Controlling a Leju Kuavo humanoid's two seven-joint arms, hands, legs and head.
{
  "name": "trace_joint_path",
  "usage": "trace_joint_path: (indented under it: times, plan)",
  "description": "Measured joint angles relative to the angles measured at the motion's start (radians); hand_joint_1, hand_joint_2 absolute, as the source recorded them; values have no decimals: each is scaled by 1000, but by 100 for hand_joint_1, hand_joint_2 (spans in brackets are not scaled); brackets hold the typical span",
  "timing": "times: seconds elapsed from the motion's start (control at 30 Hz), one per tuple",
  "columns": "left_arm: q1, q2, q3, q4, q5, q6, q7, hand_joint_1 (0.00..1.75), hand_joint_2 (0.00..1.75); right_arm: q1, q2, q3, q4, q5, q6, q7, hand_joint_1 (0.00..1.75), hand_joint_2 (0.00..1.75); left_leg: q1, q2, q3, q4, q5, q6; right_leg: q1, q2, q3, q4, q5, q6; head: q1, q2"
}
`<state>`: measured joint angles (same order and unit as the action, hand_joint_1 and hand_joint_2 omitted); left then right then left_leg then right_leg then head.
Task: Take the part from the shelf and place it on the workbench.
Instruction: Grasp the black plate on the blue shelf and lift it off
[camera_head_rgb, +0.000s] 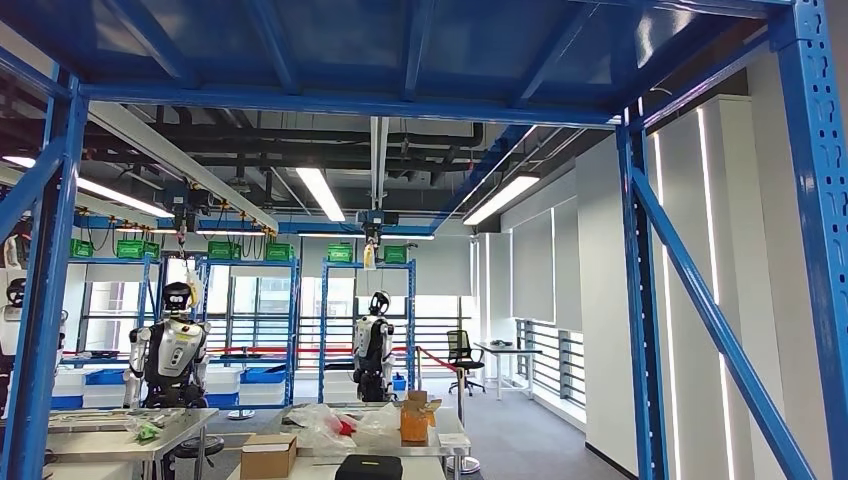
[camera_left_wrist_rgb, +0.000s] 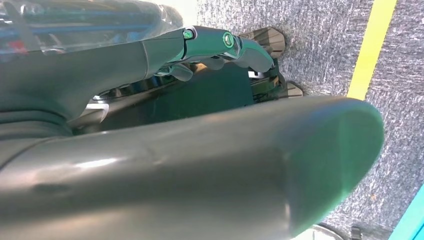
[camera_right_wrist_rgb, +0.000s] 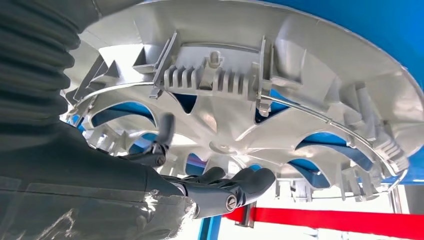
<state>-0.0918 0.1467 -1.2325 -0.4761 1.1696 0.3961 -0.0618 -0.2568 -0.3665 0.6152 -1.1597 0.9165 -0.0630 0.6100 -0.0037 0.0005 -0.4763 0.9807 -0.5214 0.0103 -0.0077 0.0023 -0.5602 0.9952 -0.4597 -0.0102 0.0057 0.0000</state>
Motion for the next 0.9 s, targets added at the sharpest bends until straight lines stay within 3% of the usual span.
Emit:
trace_joint_path:
  times: [0.6, 0.9]
  plan:
    - [-1, -2, 0, 4, -7, -2, 2, 0, 0, -7, -3, 28, 0, -22, 7, 0, 0, 0, 0, 0, 0, 0, 0, 0, 0, 0, 0, 0, 0, 0, 0, 0]
    - [-11, -3, 0, 4, -32, -12, 27, 0, 0, -15, -2, 36, 37, -108, 133, 0, 0, 0, 0, 0, 0, 0, 0, 0, 0, 0, 0, 0, 0, 0, 0, 0]
